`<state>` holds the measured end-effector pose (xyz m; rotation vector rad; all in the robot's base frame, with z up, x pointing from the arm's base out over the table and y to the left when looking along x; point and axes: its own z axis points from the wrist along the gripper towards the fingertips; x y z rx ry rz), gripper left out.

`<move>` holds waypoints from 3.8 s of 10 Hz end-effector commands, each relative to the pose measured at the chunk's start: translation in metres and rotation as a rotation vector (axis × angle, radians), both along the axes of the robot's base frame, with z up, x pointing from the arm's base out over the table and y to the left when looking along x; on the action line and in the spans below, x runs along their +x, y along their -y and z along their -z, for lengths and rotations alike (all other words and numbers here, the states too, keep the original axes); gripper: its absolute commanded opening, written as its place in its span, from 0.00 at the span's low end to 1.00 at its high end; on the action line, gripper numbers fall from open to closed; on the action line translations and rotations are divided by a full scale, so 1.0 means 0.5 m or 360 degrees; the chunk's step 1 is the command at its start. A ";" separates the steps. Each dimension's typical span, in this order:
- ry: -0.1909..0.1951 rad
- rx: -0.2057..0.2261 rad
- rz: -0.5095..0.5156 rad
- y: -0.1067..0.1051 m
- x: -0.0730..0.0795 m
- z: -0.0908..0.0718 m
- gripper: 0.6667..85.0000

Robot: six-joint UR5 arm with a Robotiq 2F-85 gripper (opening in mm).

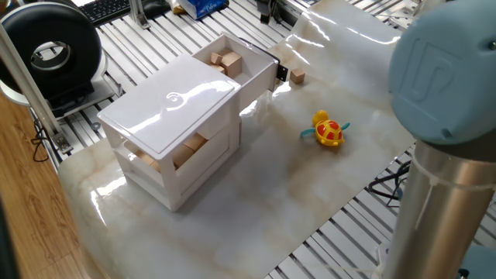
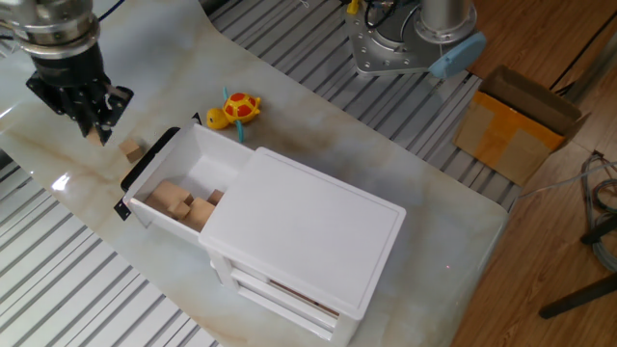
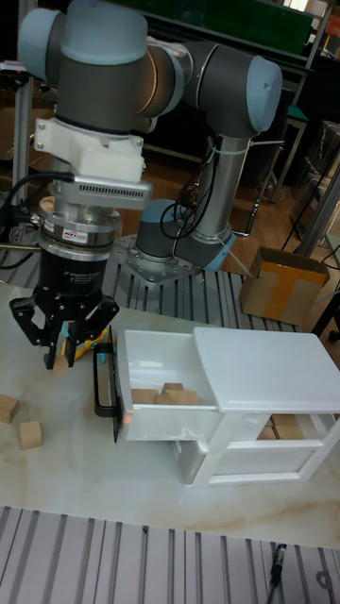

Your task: Take something out of a drawer

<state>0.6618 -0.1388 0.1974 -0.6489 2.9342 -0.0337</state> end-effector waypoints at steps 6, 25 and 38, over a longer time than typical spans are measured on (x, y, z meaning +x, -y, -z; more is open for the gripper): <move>-0.0044 0.0106 0.0120 0.018 0.055 0.119 0.01; -0.0137 0.0141 0.0372 0.080 -0.009 0.270 0.01; -0.0083 0.0197 0.0153 0.052 -0.015 0.302 0.59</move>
